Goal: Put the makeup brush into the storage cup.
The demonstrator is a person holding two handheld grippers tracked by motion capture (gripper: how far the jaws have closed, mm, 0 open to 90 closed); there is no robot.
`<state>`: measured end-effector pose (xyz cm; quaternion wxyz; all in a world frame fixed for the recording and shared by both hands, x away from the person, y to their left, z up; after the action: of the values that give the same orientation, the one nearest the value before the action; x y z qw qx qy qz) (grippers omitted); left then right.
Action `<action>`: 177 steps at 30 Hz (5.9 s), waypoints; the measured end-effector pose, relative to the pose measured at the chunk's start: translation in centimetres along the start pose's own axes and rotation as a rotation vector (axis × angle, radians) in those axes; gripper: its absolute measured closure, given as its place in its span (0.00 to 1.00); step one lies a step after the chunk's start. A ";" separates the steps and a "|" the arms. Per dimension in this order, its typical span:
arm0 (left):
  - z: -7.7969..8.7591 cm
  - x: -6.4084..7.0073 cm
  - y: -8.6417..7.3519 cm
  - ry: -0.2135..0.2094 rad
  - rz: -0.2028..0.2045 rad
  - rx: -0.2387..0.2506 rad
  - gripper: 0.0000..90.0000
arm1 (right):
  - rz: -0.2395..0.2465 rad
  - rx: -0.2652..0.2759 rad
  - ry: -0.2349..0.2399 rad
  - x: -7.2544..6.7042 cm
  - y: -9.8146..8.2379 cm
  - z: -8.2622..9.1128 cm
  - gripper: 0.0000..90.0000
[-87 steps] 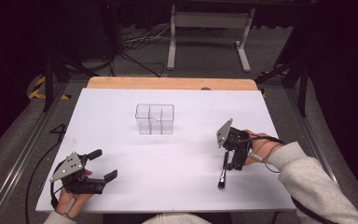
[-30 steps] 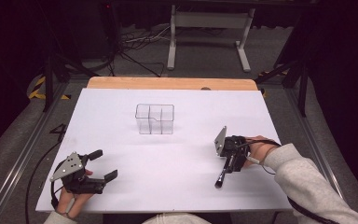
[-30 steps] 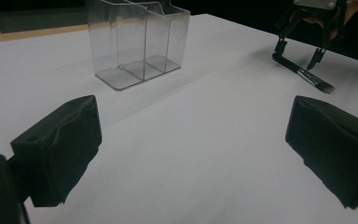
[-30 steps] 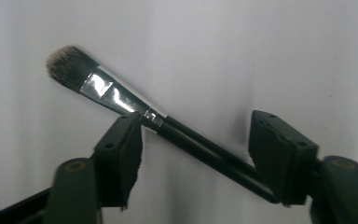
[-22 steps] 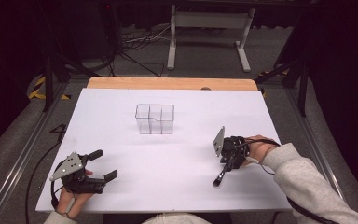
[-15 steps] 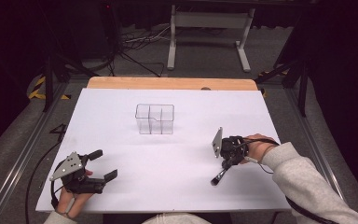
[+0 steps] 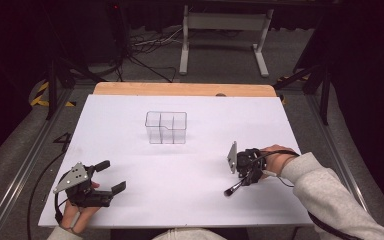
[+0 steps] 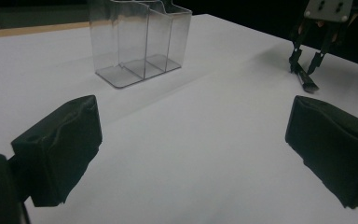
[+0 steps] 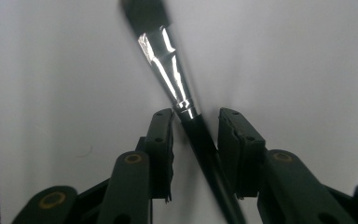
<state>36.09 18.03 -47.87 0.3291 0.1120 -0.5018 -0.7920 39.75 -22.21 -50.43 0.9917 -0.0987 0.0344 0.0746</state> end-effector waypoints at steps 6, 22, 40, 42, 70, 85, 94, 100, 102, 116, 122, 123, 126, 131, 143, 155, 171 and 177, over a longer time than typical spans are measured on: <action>0.0 0.0 0.0 0.001 0.002 0.001 0.05 | 0.021 -0.030 -0.016 0.0 0.0 -0.2 0.88; 0.0 -0.1 0.0 0.003 0.006 0.002 0.05 | -0.003 0.031 -0.080 0.0 0.4 1.8 0.89; 0.0 -0.1 0.0 0.004 0.006 0.002 0.05 | -0.044 0.301 -0.186 0.2 1.4 6.1 0.89; 0.1 -0.1 0.0 0.004 0.006 0.002 0.05 | -0.058 0.334 -0.193 0.2 1.5 6.5 0.89; 0.0 -0.1 0.0 0.000 0.009 0.000 0.05 | -0.236 0.766 -0.293 0.8 1.6 10.4 0.89; 0.0 -0.1 -0.1 -0.001 0.013 -0.002 0.05 | -0.340 0.971 -0.349 1.3 1.9 11.9 0.89; 0.0 -0.1 -0.1 -0.002 0.012 -0.002 0.05 | -0.384 1.087 -0.365 1.6 2.6 12.5 0.89; 0.0 -0.2 -0.1 -0.002 0.012 -0.001 0.05 | -0.419 1.150 -0.367 1.9 3.0 12.9 0.89; 0.0 -0.2 -0.1 -0.001 0.012 -0.001 0.05 | -0.430 1.177 -0.377 2.1 3.2 13.1 0.89; 0.0 -0.2 -0.1 -0.001 0.010 0.000 0.05 | -0.525 1.265 -0.431 3.3 4.8 14.2 0.89; 0.0 -0.2 0.0 -0.004 0.009 0.001 0.05 | -0.567 1.295 -0.466 4.1 5.6 14.8 0.89; 0.1 -0.2 0.0 -0.004 0.008 0.001 0.05 | -0.572 1.297 -0.471 4.2 5.7 14.9 0.89; 0.1 -0.2 0.0 -0.004 0.008 0.001 0.05 | -0.591 1.311 -0.486 4.7 6.0 15.3 0.89; 0.0 -0.2 0.0 -0.004 0.008 0.000 0.05 | -0.629 1.332 -0.508 5.6 6.4 16.0 0.89; 0.0 -0.2 0.0 -0.004 0.010 0.001 0.05 | -0.697 1.364 -0.541 7.8 7.7 17.0 0.88; 0.0 -0.3 0.0 -0.006 0.011 0.002 0.05 | -0.720 1.371 -0.556 9.9 9.4 17.4 0.88; 0.0 -0.4 0.0 -0.011 0.011 0.003 0.05 | -0.753 1.382 -0.560 12.6 11.0 17.1 0.88; 0.0 -0.4 0.0 -0.011 0.012 0.005 0.05 | -0.737 1.388 -0.567 13.1 11.7 17.0 0.88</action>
<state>36.40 18.25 -47.90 0.3306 0.1053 -0.5062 -0.7895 51.76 -5.61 -37.14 0.7591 0.5524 -0.2127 -0.2709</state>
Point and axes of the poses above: each handheld gripper's, and its own axes: z roughly backward along the jaws, y roughly out of its top, x roughly to its right, the point moved 9 cm from there along -z, roughly forward along the jaws, and after that the axes turned 12 degrees about -x, right-handed, at the moved point
